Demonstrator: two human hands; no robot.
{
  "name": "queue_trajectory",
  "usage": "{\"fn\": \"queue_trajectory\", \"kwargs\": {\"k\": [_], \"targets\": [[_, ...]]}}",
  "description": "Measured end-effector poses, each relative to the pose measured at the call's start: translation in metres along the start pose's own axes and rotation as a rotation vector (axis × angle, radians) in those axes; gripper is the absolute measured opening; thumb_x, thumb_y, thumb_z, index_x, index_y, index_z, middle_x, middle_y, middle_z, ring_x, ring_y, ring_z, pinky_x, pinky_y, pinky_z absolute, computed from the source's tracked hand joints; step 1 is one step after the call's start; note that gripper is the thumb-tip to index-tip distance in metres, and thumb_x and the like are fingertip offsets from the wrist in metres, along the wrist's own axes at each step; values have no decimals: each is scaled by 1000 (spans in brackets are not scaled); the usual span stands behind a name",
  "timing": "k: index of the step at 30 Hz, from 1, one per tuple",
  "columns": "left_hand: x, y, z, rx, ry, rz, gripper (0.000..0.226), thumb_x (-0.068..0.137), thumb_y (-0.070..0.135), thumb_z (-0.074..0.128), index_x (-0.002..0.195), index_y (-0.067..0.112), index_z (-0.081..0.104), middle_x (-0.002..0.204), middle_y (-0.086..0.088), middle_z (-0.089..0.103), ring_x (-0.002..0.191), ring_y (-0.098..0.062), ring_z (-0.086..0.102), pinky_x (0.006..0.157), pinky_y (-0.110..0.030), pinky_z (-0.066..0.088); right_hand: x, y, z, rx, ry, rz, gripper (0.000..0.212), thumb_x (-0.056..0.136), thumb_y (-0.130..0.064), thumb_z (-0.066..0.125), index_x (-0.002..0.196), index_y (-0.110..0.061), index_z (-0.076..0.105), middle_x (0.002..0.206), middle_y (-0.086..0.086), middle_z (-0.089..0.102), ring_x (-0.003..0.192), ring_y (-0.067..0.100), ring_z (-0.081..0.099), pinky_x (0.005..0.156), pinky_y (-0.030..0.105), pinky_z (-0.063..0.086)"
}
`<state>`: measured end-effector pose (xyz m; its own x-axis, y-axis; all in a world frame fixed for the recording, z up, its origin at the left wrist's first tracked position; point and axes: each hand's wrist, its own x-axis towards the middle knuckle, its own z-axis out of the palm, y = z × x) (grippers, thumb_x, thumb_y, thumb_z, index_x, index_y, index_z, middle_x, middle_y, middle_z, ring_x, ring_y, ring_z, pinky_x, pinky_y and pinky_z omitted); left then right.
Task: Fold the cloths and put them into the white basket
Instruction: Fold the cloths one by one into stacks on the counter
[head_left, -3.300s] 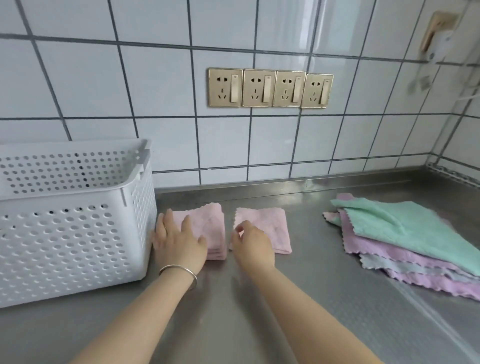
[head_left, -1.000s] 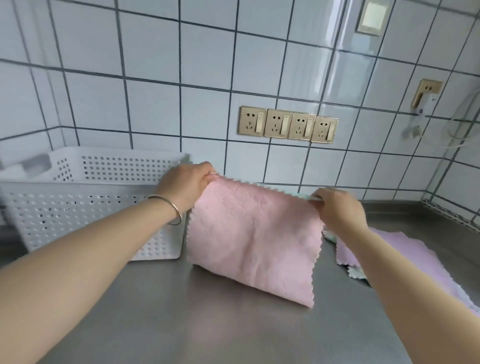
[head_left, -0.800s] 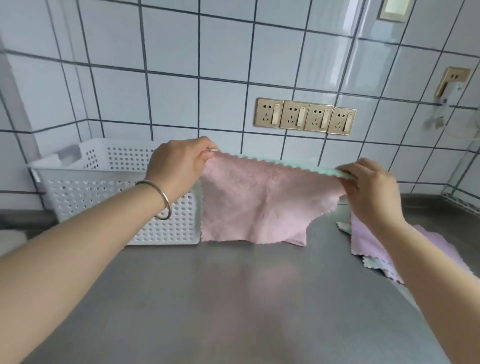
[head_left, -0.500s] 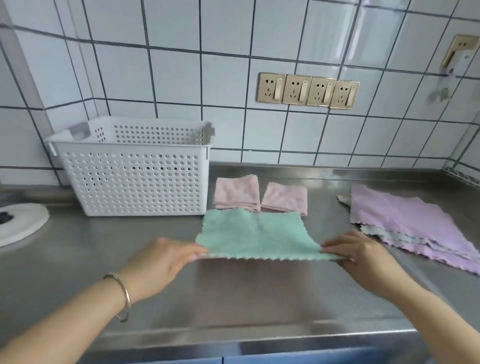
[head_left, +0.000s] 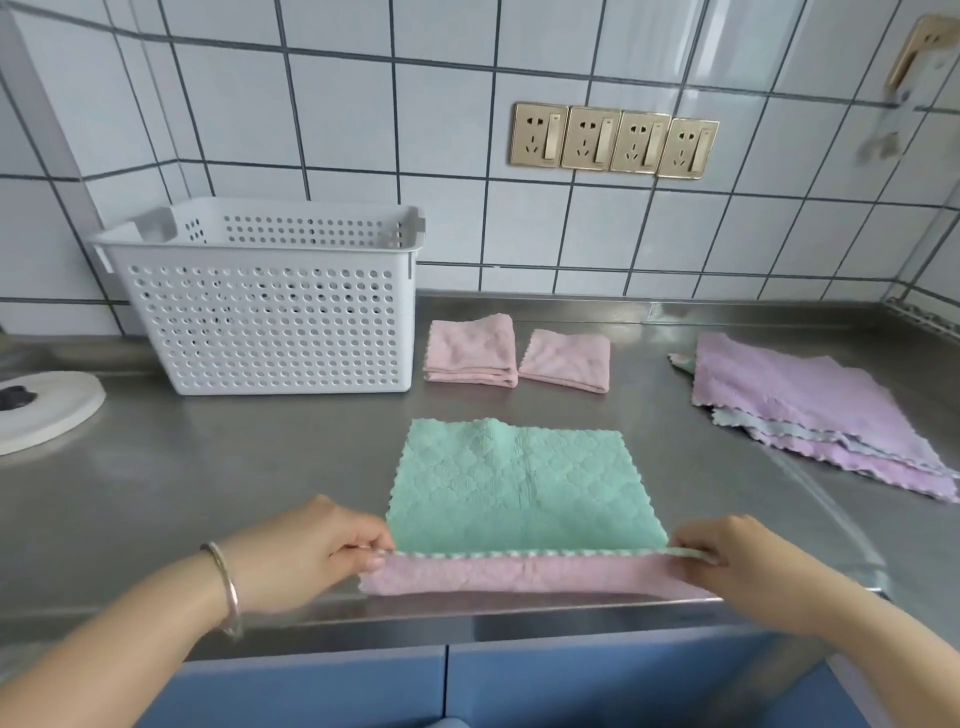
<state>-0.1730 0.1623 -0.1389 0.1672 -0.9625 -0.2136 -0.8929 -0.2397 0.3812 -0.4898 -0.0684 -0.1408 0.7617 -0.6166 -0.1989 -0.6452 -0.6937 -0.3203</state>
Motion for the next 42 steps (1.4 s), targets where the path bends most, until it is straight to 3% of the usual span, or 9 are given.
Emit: {"fn": "queue_trajectory", "kwargs": {"k": [5, 10, 14, 18, 26, 31, 36, 39, 42], "targets": [[22, 0, -29, -253, -109, -60, 21, 92, 25, 55, 71, 32, 57, 59, 17, 60, 57, 4, 52, 63, -14, 41, 11, -9, -32, 37, -192, 86, 36, 86, -26, 59, 57, -19, 38, 54, -9, 39, 50, 2, 34, 52, 19, 27], [85, 7, -26, -526, 190, -265, 17, 94, 16, 49, 77, 14, 54, 63, 0, 49, 52, -12, 46, 48, -16, 43, 57, -3, -22, 451, 86, 293, 27, 88, -25, 60, 72, -4, 58, 69, 2, 53, 63, 14, 48, 62, 29, 35], [129, 2, -14, -386, 344, -395, 26, 94, 22, 40, 69, 16, 43, 66, -5, 48, 68, -25, 48, 62, -27, 34, 87, -5, -5, 511, 274, 450, 31, 87, -22, 62, 61, -10, 51, 60, 2, 52, 54, 15, 47, 50, 27, 34], [147, -3, -3, -213, 408, -457, 27, 96, 27, 38, 94, 8, 56, 102, -17, 64, 95, -33, 57, 71, -31, 36, 102, -4, 4, 484, 348, 518, 33, 87, -26, 61, 61, -11, 48, 59, 4, 50, 52, 19, 47, 42, 25, 31], [162, -9, 5, -74, 393, -459, 31, 96, 28, 40, 102, 3, 57, 113, -19, 63, 105, -34, 57, 81, -34, 43, 106, -15, 16, 395, 434, 597, 31, 89, -33, 50, 61, -19, 50, 81, 9, 62, 80, 29, 54, 67, 30, 41], [167, -11, 8, -6, 403, -467, 29, 94, 28, 42, 98, 4, 58, 109, -17, 65, 100, -33, 59, 76, -33, 44, 102, -21, 20, 403, 480, 582, 31, 88, -31, 53, 115, -16, 56, 111, 13, 65, 102, 32, 59, 73, 32, 43], [157, 14, 15, 138, 672, -284, 44, 86, 44, 49, 120, 17, 49, 124, -4, 53, 116, -29, 50, 86, -38, 45, 85, -23, 16, 348, 449, 614, 51, 86, -24, 55, 131, -8, 40, 130, 14, 50, 116, 33, 51, 89, 37, 42], [153, 45, 20, 204, 435, 81, 65, 84, 55, 22, 140, 24, 35, 149, 1, 34, 139, -22, 29, 111, -40, 29, 72, -25, 21, 333, 397, 667, 51, 86, -23, 50, 131, -3, 37, 133, 16, 45, 117, 34, 49, 90, 37, 40], [152, 68, 33, 333, 65, 165, 65, 92, 58, 27, 148, 30, 11, 159, 7, 2, 147, -14, -3, 119, -48, 2, 63, -31, 26, 319, 339, 696, 48, 85, -23, 47, 128, -3, 37, 130, 15, 47, 115, 33, 50, 87, 36, 40]]}}
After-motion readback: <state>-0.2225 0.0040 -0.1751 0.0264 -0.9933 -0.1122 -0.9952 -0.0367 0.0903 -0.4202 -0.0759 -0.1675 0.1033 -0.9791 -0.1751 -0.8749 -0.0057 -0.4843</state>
